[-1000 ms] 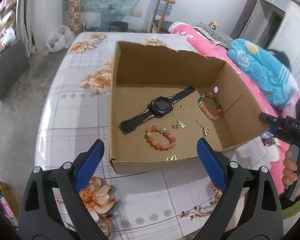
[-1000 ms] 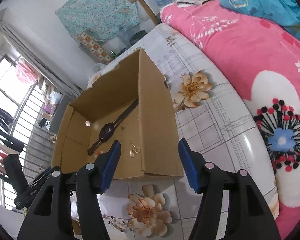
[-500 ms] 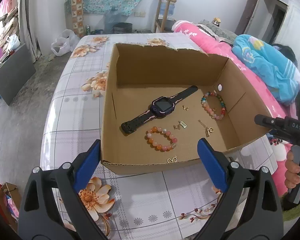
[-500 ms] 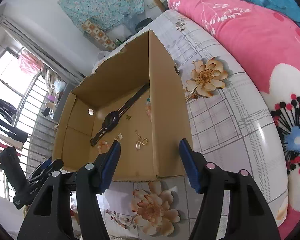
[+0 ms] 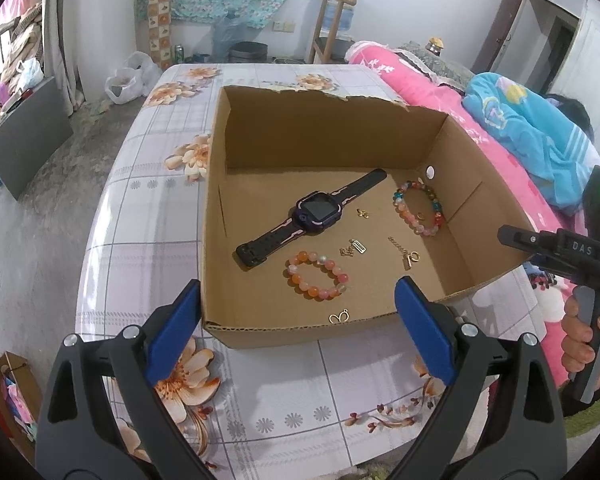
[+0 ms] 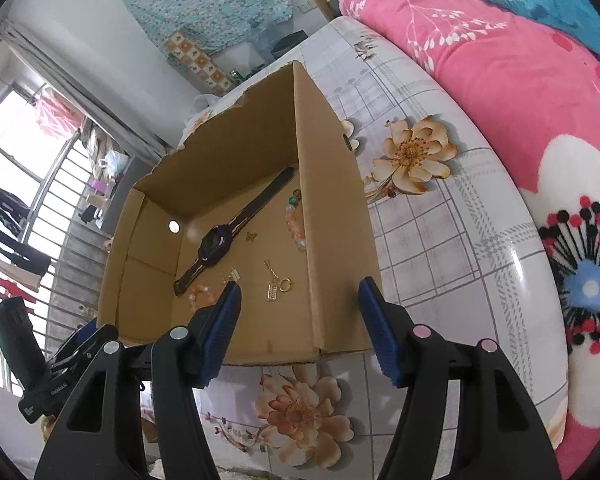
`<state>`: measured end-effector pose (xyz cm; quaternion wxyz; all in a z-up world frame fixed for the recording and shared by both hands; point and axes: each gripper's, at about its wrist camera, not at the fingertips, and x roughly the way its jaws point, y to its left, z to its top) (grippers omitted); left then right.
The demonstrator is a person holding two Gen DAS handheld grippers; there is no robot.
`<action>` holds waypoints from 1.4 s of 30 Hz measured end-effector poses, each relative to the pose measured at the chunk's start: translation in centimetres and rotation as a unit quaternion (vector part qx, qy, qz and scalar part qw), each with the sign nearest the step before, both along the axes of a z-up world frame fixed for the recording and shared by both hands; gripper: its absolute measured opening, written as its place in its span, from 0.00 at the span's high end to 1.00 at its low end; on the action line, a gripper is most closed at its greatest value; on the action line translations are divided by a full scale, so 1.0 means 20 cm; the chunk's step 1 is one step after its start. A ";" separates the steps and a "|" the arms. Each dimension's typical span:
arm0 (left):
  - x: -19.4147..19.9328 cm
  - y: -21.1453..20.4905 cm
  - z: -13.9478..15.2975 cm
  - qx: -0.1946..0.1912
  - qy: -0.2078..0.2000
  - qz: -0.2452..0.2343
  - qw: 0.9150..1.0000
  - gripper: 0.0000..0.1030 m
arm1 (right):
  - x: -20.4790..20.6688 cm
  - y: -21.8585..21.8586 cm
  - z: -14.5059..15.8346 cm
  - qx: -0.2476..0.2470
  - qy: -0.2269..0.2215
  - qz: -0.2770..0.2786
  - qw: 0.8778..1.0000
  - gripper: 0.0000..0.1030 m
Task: Organize jewelry
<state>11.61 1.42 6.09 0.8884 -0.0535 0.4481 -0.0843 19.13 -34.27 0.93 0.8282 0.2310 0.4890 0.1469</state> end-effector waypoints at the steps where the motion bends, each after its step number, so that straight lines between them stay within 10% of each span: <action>1: 0.00 0.00 0.00 0.000 0.000 0.000 1.000 0.12 | 0.00 0.00 0.00 0.000 0.000 0.000 1.000 0.41; 17: -0.21 0.11 0.08 -0.016 -0.076 0.018 0.997 0.10 | -0.23 -0.11 0.07 -0.001 -0.036 -0.034 0.999 0.41; 27: -0.38 0.18 0.06 -0.063 -0.049 0.034 0.996 0.08 | -0.62 0.00 0.19 -0.127 -0.096 -0.035 0.987 0.25; 42: -0.41 0.01 0.03 0.082 -0.069 0.072 0.992 0.08 | -0.71 0.35 0.13 -0.188 -0.113 0.013 0.976 0.09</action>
